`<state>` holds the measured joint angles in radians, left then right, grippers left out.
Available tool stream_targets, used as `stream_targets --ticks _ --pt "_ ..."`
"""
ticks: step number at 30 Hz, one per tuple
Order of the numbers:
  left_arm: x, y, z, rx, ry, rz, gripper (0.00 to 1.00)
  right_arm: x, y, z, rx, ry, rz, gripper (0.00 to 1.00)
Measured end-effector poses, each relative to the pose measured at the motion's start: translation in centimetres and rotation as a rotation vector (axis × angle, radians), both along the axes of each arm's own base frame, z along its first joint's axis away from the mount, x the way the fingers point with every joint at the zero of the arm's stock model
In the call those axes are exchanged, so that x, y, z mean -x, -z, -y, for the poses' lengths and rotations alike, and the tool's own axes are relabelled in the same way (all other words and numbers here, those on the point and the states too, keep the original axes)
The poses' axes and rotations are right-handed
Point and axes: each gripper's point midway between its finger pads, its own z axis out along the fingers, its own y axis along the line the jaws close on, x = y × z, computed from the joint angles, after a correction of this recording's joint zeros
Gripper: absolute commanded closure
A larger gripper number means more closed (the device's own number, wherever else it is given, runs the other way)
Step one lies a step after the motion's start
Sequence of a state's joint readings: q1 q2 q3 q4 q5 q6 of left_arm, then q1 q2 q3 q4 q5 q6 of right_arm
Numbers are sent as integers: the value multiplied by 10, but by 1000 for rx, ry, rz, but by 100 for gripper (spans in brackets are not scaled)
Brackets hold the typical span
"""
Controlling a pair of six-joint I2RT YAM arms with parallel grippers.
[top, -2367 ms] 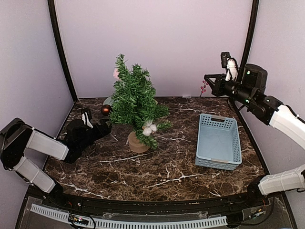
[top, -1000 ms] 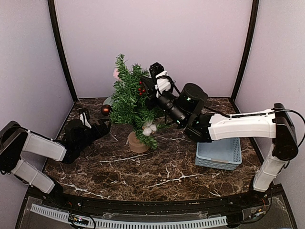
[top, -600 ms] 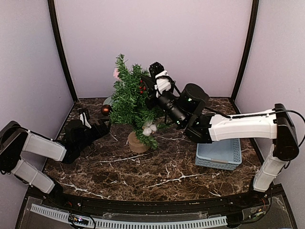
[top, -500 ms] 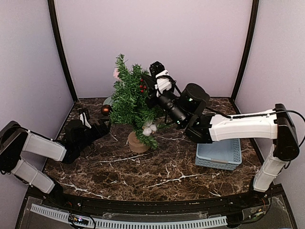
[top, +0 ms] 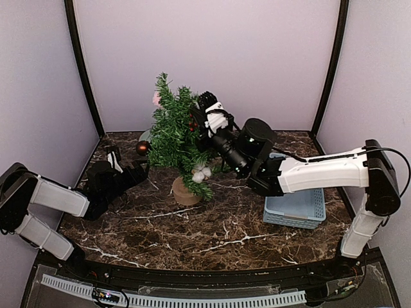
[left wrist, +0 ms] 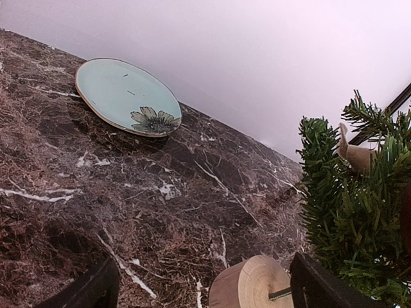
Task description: Decorate the small christmas tree
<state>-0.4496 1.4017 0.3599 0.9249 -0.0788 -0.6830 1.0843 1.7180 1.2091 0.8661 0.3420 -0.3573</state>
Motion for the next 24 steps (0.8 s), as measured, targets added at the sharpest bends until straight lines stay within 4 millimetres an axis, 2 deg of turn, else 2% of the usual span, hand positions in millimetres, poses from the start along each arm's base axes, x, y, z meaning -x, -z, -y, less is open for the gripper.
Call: stream_targets --ticks 7,13,18,24 --pt "0 0 -1 -1 -5 0 5 -2 13 0 9 3 -31 100" --pt "0 0 -1 -2 -8 0 5 -3 17 0 -7 2 -63 90" --pt "0 0 -1 -2 -9 0 5 -4 20 -1 -5 -2 -79 87" --pt "0 0 -1 -2 -9 0 5 -3 25 0 -2 -7 -96 70"
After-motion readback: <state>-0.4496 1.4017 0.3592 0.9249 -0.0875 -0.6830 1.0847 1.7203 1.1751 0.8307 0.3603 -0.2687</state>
